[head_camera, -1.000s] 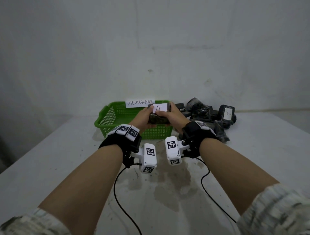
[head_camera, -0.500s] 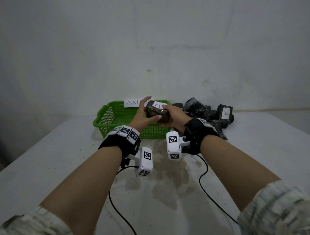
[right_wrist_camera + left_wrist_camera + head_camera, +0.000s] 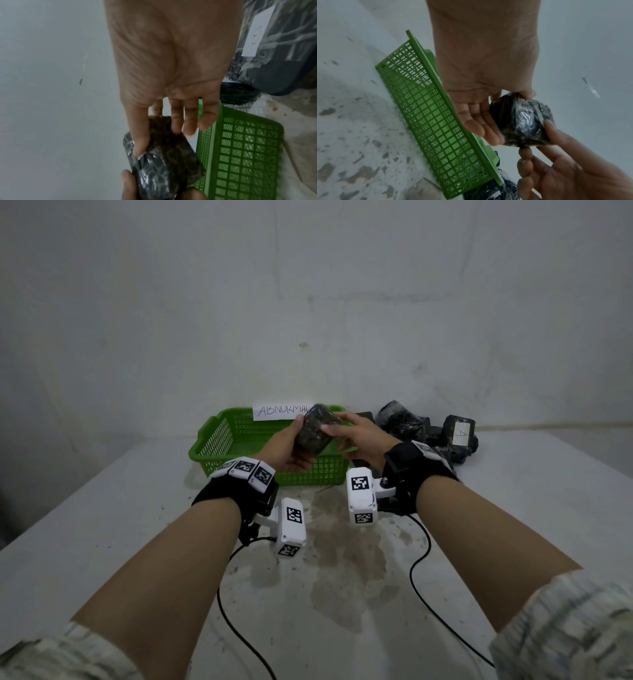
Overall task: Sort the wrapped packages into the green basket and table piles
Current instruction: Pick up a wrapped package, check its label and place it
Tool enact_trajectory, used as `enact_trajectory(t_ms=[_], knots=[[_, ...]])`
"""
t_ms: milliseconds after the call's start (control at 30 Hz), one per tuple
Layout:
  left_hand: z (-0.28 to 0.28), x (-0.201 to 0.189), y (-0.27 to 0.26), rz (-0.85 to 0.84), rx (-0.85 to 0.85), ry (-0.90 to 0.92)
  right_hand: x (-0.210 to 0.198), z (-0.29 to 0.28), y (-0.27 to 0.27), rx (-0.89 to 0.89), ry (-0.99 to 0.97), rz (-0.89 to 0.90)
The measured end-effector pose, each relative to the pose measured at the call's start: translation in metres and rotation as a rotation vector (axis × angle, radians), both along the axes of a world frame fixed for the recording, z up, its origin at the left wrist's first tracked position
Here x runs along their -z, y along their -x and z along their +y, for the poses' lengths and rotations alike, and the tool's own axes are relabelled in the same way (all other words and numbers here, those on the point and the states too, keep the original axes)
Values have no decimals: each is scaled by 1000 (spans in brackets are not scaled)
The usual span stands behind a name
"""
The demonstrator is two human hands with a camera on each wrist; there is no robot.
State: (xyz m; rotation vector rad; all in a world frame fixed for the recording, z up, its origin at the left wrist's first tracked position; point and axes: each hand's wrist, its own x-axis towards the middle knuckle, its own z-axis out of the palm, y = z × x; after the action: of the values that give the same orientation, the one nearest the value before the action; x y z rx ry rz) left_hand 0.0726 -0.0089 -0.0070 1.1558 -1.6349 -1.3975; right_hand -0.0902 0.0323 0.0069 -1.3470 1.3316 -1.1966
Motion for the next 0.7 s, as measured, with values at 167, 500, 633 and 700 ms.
enact_trajectory(t_ms=[167, 500, 633, 700], knots=[[5, 2, 4, 32, 73, -67, 3, -3, -12, -21, 4, -133], [-1, 0, 2, 108, 54, -66, 1, -4, -11, -51, 30, -269], [3, -1, -1, 166, 73, 97, 4, -7, -8, -45, 93, -245], [2, 1, -5, 150, 94, 162, 7, -7, -3, -97, 103, -236]])
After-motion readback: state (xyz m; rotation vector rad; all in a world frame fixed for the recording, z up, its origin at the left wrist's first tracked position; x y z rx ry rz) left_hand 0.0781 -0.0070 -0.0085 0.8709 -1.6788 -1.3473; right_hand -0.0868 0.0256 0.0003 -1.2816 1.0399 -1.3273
